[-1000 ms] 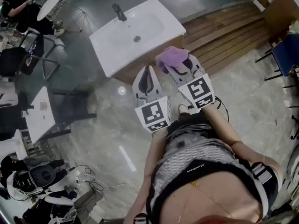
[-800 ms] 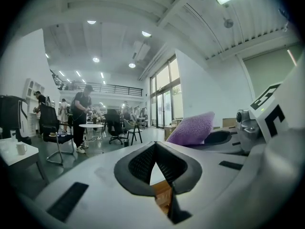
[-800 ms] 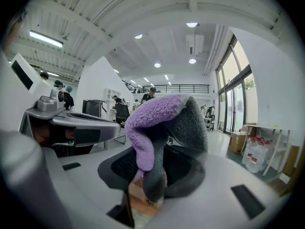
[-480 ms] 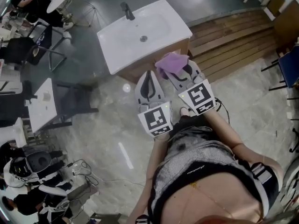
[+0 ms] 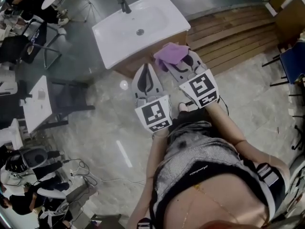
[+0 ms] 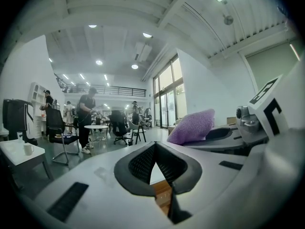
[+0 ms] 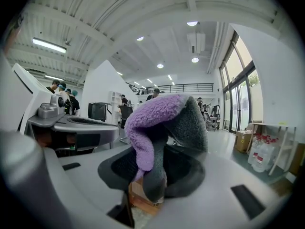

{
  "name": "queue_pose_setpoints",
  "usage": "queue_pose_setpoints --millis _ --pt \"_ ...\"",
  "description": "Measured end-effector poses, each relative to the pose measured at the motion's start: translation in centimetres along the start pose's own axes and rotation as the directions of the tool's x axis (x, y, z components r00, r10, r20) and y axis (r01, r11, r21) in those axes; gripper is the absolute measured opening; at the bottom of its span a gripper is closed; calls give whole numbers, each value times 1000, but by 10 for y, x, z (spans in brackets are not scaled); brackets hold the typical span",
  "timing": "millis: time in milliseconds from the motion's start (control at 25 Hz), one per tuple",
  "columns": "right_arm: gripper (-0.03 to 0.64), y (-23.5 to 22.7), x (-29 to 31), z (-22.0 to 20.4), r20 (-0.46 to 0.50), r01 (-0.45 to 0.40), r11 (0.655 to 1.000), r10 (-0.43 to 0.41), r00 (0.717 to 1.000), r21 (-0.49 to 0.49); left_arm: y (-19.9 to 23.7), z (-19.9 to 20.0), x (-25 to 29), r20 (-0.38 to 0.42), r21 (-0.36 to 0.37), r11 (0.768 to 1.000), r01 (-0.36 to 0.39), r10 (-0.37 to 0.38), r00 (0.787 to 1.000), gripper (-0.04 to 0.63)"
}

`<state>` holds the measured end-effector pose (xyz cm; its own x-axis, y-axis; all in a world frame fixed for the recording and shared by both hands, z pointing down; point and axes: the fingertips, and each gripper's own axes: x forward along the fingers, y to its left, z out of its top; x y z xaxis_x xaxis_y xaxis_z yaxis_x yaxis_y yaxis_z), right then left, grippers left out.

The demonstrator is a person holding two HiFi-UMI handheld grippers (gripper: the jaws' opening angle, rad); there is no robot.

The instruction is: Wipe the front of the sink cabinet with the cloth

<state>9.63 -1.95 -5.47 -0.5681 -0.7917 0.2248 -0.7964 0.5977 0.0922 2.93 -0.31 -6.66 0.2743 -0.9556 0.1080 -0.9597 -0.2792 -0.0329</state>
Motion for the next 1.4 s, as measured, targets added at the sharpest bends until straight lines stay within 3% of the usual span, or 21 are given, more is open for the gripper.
queue_pose_setpoints --millis 280,1400 --pt "183 -7 0 -4 -20 20 1000 -20 1000 14 2 -3 4 -15 -9 1000 -2 2 1000 0" --pt "183 0 8 -15 -44 -65 998 65 997 -6 -12 -11 12 -35 13 1000 -23 24 999 0"
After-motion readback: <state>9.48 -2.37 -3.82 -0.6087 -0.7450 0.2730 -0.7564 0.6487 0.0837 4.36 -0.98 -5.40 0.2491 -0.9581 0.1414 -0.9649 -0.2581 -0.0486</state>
